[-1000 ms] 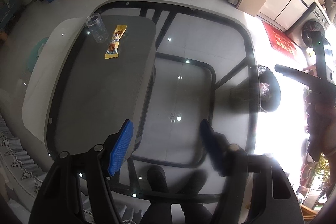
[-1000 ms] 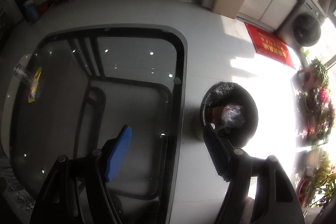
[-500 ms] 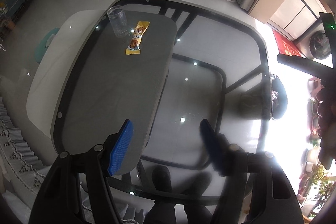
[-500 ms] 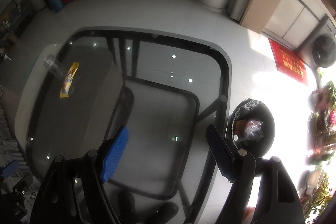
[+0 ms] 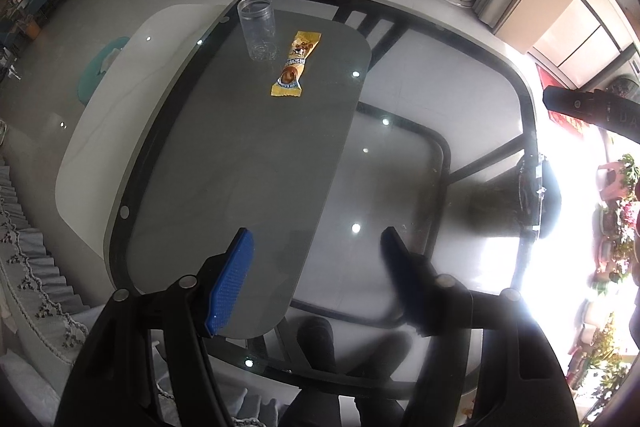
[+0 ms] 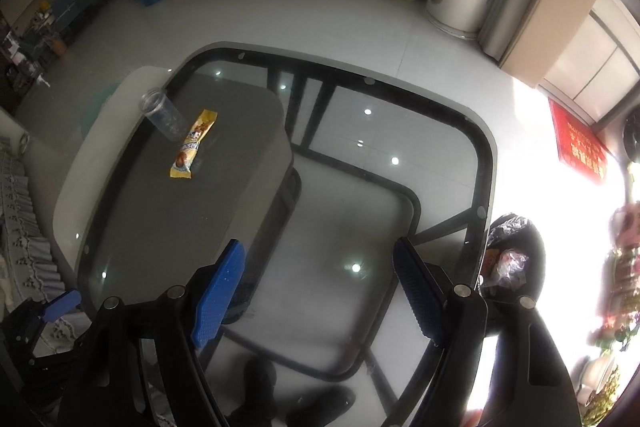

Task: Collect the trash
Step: 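Raise the right tool from the bin and move it back toward the table, then move the left tool down to the yellow snack packet on the table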

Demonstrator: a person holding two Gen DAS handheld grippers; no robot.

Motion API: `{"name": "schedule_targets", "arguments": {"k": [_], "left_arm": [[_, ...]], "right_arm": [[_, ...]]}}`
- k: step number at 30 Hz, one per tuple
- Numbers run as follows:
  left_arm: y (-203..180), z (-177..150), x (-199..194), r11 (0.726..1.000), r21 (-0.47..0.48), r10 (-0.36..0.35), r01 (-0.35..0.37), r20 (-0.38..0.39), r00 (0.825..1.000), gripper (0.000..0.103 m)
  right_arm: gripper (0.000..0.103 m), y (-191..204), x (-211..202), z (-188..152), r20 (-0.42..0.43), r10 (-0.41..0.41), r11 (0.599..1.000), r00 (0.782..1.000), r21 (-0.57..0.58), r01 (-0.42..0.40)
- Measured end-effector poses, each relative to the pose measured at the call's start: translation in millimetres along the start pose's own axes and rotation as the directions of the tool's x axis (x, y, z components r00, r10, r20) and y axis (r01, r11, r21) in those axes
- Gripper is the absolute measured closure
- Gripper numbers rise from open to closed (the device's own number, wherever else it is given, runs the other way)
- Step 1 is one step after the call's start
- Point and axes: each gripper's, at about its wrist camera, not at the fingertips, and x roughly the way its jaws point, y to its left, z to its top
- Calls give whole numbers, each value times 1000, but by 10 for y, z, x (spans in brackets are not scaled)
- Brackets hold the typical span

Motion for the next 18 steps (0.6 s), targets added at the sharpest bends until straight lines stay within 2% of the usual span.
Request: {"name": "schedule_targets", "arguments": {"k": [13,18], "left_arm": [[255,142,179,999,-38,20,-20,8,1000,38],[385,228,280,997,-62,39,-38,14,999,38]], "right_arm": [[29,553,-162,27,-1,69,995,998,-69,-68],[29,752,-299,24,23,73,991,997,-116,-70]]}}
